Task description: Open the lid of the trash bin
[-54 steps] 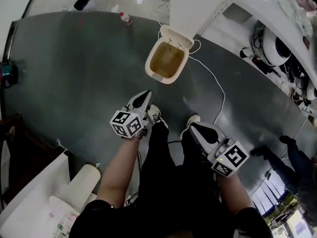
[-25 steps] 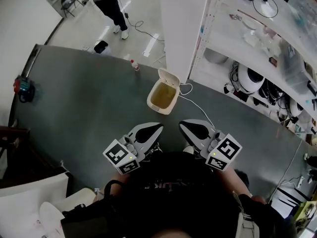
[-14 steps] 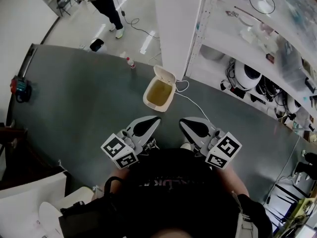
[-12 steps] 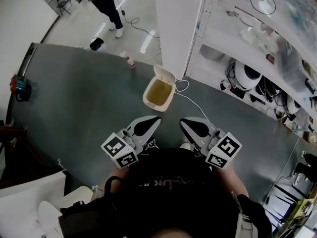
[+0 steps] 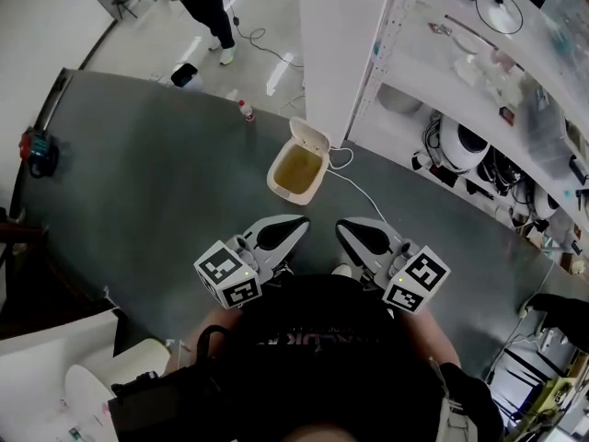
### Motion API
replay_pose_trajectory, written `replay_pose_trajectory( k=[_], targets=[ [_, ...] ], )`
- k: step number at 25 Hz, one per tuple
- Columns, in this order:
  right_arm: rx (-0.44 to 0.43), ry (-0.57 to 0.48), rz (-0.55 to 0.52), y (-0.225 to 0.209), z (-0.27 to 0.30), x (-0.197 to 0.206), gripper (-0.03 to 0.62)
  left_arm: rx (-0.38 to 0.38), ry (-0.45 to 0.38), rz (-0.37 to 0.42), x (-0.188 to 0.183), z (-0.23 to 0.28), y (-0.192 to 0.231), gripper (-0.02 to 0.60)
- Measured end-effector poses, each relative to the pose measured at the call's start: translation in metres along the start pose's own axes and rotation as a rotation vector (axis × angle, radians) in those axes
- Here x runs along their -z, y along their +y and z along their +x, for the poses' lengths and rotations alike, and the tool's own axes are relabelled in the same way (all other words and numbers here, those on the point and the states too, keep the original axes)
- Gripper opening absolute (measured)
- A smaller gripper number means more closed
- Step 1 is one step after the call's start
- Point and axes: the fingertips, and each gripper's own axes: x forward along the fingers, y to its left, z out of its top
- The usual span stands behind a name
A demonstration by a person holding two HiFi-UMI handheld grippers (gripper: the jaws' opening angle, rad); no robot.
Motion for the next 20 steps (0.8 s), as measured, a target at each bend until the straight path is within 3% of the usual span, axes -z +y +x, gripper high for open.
replay_pose_trajectory(
  k=[20],
  targets=[
    [0.001, 0.008, 0.020, -0.0013, 0.0008, 0.0043, 0.008, 0.017, 0.028, -0.012, 0.0056, 0.0039, -0.0021, 0.000]
  ],
)
